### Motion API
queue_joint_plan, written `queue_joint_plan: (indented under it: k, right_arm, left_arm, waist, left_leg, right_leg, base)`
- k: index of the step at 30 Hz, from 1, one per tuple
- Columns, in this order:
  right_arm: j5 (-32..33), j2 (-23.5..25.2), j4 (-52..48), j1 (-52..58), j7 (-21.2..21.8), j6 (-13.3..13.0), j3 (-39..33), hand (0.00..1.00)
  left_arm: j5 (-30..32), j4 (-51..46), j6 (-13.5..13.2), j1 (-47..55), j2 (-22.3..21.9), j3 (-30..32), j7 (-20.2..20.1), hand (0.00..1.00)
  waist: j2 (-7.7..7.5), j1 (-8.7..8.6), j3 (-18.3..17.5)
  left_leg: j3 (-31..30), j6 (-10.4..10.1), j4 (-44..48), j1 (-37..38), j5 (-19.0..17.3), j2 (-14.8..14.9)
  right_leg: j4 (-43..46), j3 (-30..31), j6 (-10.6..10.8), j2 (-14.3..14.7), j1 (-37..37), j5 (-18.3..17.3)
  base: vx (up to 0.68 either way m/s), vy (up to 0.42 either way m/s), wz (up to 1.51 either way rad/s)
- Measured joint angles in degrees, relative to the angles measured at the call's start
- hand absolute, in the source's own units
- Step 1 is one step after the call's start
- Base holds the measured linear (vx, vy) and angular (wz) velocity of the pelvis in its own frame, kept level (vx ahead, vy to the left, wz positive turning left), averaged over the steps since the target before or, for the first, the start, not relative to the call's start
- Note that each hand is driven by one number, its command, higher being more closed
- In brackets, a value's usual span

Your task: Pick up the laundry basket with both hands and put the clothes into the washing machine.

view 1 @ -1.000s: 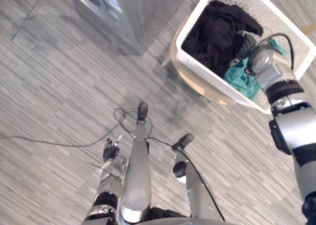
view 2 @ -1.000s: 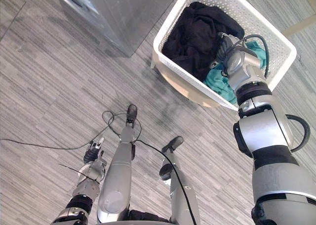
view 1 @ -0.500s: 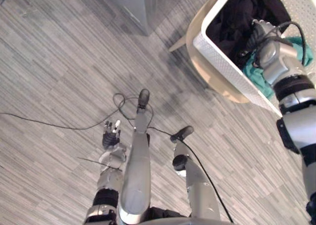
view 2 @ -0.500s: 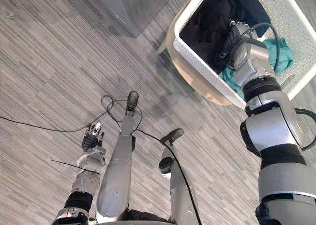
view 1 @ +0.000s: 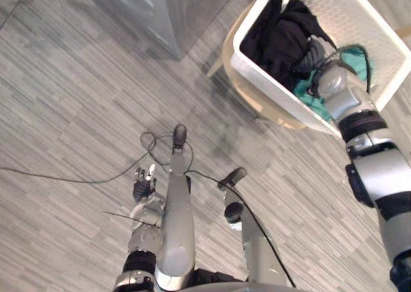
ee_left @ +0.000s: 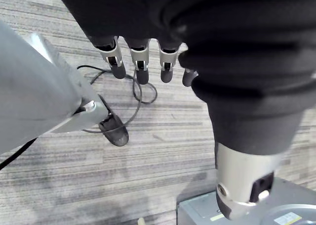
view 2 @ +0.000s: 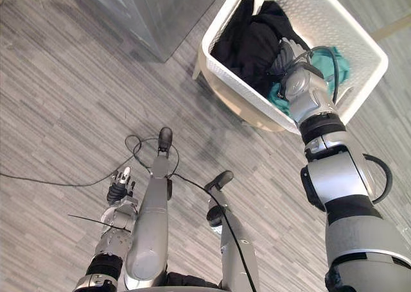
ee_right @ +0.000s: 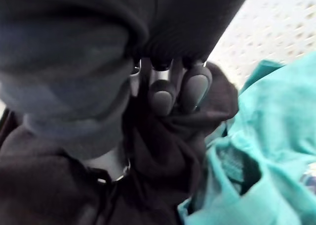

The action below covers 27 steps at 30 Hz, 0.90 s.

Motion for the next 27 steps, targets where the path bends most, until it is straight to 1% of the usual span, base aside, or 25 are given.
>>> queue_joint_plan:
  k: [2,3,6,7,8,9,11,12,13,15,16,17,19,22,23,24,26,27]
  right_arm:
    - [1.3,0.3,0.0,0.8,-2.0,-0.1,-5.2,1.0]
    - [1.6,0.3,0.0,0.8,-2.4,-0.1,-6.6,1.0]
    - [3.6,0.2,0.0,0.5,-5.7,-0.2,-13.2,1.0]
    - [3.9,0.2,0.0,0.5,-6.1,-0.2,-14.0,1.0]
    - [4.7,0.1,-0.1,0.4,-6.8,-0.2,-15.1,1.0]
    - [5.0,0.1,-0.6,0.4,-6.8,-0.1,-15.7,1.0]
    - [5.5,0.2,-5.8,0.6,-6.8,0.3,-16.3,1.0]
    - [5.9,0.2,-11.9,1.5,-7.2,0.2,-16.3,1.0]
    - [5.9,0.2,-16.5,2.7,-8.3,-0.2,-16.4,1.0]
    - [5.8,0.2,-25.5,4.1,-10.4,-0.7,-16.9,1.0]
    - [5.8,0.3,-27.2,4.8,-10.7,-1.1,-17.5,1.0]
    - [5.8,0.5,-30.1,6.4,-11.4,-1.7,-18.8,1.0]
    - [5.8,1.5,-33.2,9.3,-12.0,-2.2,-21.1,1.0]
    - [5.8,2.3,-34.3,11.4,-12.9,-2.3,-21.2,1.0]
    - [5.8,2.5,-35.9,12.5,-12.9,-2.3,-21.2,1.0]
    - [5.8,2.9,-36.8,12.8,-12.9,-2.4,-21.2,1.0]
    - [5.9,4.3,-41.2,15.2,-12.8,-2.8,-22.1,1.0]
    - [6.0,4.4,-42.8,15.9,-12.8,-3.0,-22.2,1.0]
  left_arm:
    - [0.8,1.2,0.0,0.0,0.3,-0.4,0.0,0.0]
    - [1.5,1.6,0.0,0.0,0.6,-0.8,0.0,0.0]
    - [4.4,2.0,0.1,0.4,2.3,-5.1,0.0,0.0]
    - [4.8,2.0,0.2,0.5,2.6,-5.7,-0.1,0.0]
    - [6.4,1.8,0.2,0.9,3.3,-7.3,-0.1,0.0]
    - [7.0,1.5,0.3,1.2,3.5,-7.7,-0.1,0.0]
    - [8.8,0.5,0.5,2.6,3.7,-8.0,-0.1,0.0]
    - [10.1,0.2,0.6,4.0,3.8,-8.9,-0.1,0.0]
    - [10.9,0.2,0.7,5.0,3.8,-9.8,-0.2,0.0]
    - [11.9,-1.3,0.8,6.5,3.6,-10.2,-1.0,0.0]
    - [12.3,-1.5,0.8,6.7,3.6,-10.2,-1.2,0.0]
    - [13.2,-2.4,1.1,7.4,3.2,-10.2,-1.3,0.0]
    - [15.3,-4.4,1.3,9.1,3.2,-10.8,-1.3,0.0]
    - [17.7,-7.4,1.6,11.2,3.2,-12.4,-1.5,0.0]
    - [18.8,-9.4,1.8,12.0,3.3,-13.5,-1.7,0.0]
    - [19.5,-10.7,1.9,12.5,3.3,-14.1,-2.0,0.0]
    - [23.4,-15.4,2.0,13.6,3.4,-15.9,-2.9,0.0]
    - [24.6,-17.3,2.0,13.6,3.3,-16.3,-3.2,0.0]
  waist:
    - [0.04,-0.17,-0.1]
    - [0.03,-0.22,-0.1]
    - [0.06,-0.25,-0.2]
    - [0.07,-0.36,-0.2]
    - [0.08,-1.05,-0.2]
    - [0.08,-1.51,-0.2]
    - [0.11,-2.79,-0.2]
    - [0.19,-3.6,-1.8]
    - [0.62,-4.45,-4.1]
    - [1.61,-5.48,-6.6]
    - [1.74,-5.66,-7.4]
    - [2.0,-6.21,-8.9]
    - [2.32,-6.75,-10.3]
    - [2.7,-8.12,-12.6]
    - [2.91,-8.14,-13.1]
    - [3.2,-8.29,-13.3]
    - [4.26,-9.3,-14.9]
    - [4.7,-9.4,-15.3]
  left_leg:
    - [0.8,0.1,-0.8,3.3,0.0,0.0]
    - [1.1,0.1,-1.1,4.1,0.0,0.0]
    - [3.1,0.1,-2.8,8.6,0.0,-0.8]
    - [3.4,0.1,-3.0,9.3,0.0,-1.0]
    - [4.0,-0.1,-3.4,11.0,0.1,-1.2]
    - [4.3,-0.1,-3.8,11.9,0.2,-1.4]
    - [6.0,0.0,-5.1,15.5,0.4,-2.1]
    - [7.1,0.1,-5.2,16.4,0.2,-2.9]
    - [7.7,0.2,-5.7,16.4,0.1,-3.0]
    - [9.3,0.3,-7.0,19.0,0.0,-3.4]
    - [9.5,0.4,-7.0,19.2,0.0,-3.7]
    - [9.6,0.4,-7.3,19.7,0.0,-3.8]
    - [10.0,0.4,-8.3,22.0,0.0,-4.0]
    - [11.0,0.4,-9.2,23.2,-0.1,-4.2]
    - [11.4,0.4,-9.9,24.3,-0.1,-4.2]
    - [11.5,0.4,-10.1,24.9,-0.1,-4.2]
    - [12.0,0.3,-10.1,25.5,-0.4,-4.4]
    - [12.1,0.4,-10.1,25.9,-0.5,-4.5]
  right_leg:
    - [2.7,1.0,0.0,-0.9,1.4,-1.5]
    - [3.1,1.3,0.0,-1.1,1.7,-1.7]
    - [5.6,3.1,0.3,-2.5,3.2,-2.8]
    - [6.1,3.4,0.4,-2.8,3.5,-2.9]
    - [7.1,4.0,0.8,-3.6,4.2,-3.5]
    - [7.6,4.3,0.9,-3.9,4.5,-3.6]
    - [8.4,5.7,1.3,-4.9,6.2,-4.0]
    - [8.7,6.8,1.8,-5.6,6.2,-4.3]
    - [8.8,7.5,2.1,-5.7,5.7,-4.5]
    - [9.1,8.8,2.3,-6.2,6.4,-4.7]
    - [9.3,9.1,2.2,-6.3,6.4,-4.9]
    - [9.5,9.4,2.3,-6.4,6.5,-5.1]
    - [9.3,9.8,2.5,-6.5,7.9,-5.3]
    - [9.3,10.4,2.8,-6.5,8.4,-5.6]
    - [9.2,11.0,2.8,-6.5,8.8,-5.6]
    - [9.1,11.1,2.8,-6.5,9.2,-5.6]
    - [8.1,11.1,2.9,-6.5,10.1,-5.7]
    - [7.9,11.2,2.9,-6.5,10.4,-5.6]
  base:
    - [0.01,0.005,-0.02]
    - [0.02,-0.002,-0.05]
    - [0.02,-0.002,-0.11]
    - [0.02,0.006,-0.06]
    - [0.03,-0.008,-0.01]
    - [0.04,-0.006,-0.05]
    - [0.03,0.002,-0.17]
    - [0.03,0.012,-0.24]
    - [0.07,0.007,-0.27]
    - [0.12,-0.015,-0.24]
    - [0.12,-0.018,-0.16]
    - [0.08,-0.01,-0.09]
    - [0.11,-0.023,-0.1]
    - [0.05,-0.008,-0.1]
    - [0.06,-0.005,-0.17]
    - [0.04,-0.001,-0.12]
    - [0.04,0.012,0.0]
    - [0.05,0.014,-0.04]
